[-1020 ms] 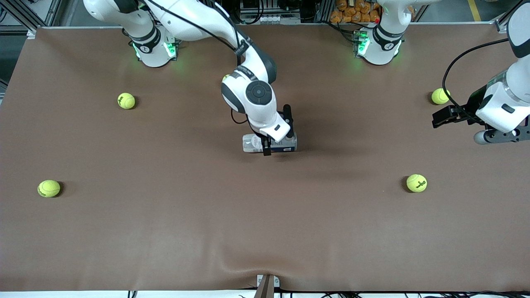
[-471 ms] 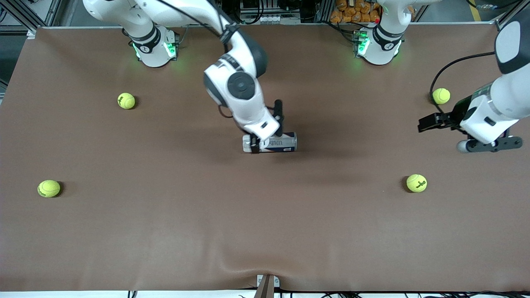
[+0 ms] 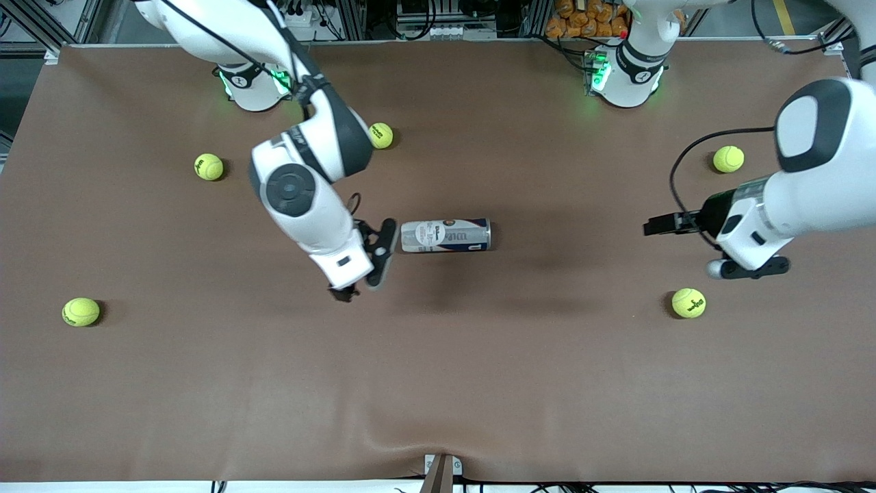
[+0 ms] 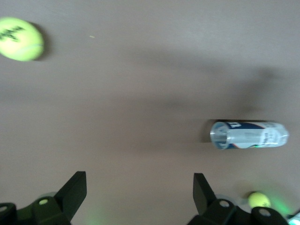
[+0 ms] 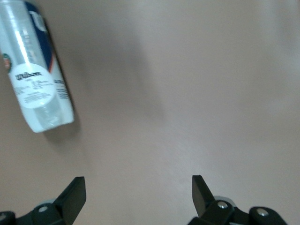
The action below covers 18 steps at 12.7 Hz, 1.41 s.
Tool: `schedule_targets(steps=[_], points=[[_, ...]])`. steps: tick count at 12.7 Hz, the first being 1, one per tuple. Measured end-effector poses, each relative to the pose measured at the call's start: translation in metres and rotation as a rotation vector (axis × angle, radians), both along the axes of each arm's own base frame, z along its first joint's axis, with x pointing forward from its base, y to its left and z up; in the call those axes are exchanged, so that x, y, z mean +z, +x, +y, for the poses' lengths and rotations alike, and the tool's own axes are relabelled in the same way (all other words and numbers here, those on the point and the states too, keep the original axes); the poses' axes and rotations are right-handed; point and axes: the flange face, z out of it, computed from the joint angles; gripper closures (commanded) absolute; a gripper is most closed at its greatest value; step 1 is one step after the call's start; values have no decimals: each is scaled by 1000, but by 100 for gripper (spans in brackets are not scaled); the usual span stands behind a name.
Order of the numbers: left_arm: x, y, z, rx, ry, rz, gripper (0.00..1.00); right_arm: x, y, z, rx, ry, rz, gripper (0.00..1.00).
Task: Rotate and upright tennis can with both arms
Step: 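Withdraw the right gripper while the left gripper reaches the can's end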
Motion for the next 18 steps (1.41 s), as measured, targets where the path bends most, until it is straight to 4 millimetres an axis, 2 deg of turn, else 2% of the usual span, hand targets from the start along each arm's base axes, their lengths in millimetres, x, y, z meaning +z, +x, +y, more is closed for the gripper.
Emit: schedule_targets(steps=[3,6,11,14,18], points=[[-37,-8,-20,61,-99,20,0,38,20,-53,-105,0,-45,0],[-70,-16,-38,136,-190,51,0,70,35,-126,-267,-9,-40,0],[-120,-12,-62,284,-357,143,0,123,27,-248,-499,-15,49,0],[-145,-13,-79,333,-414,192,0,158,6,-295,-685,-7,100,0],[-172,-19,-105,396,-473,220,0,191,-21,-326,-887,2,157,0]])
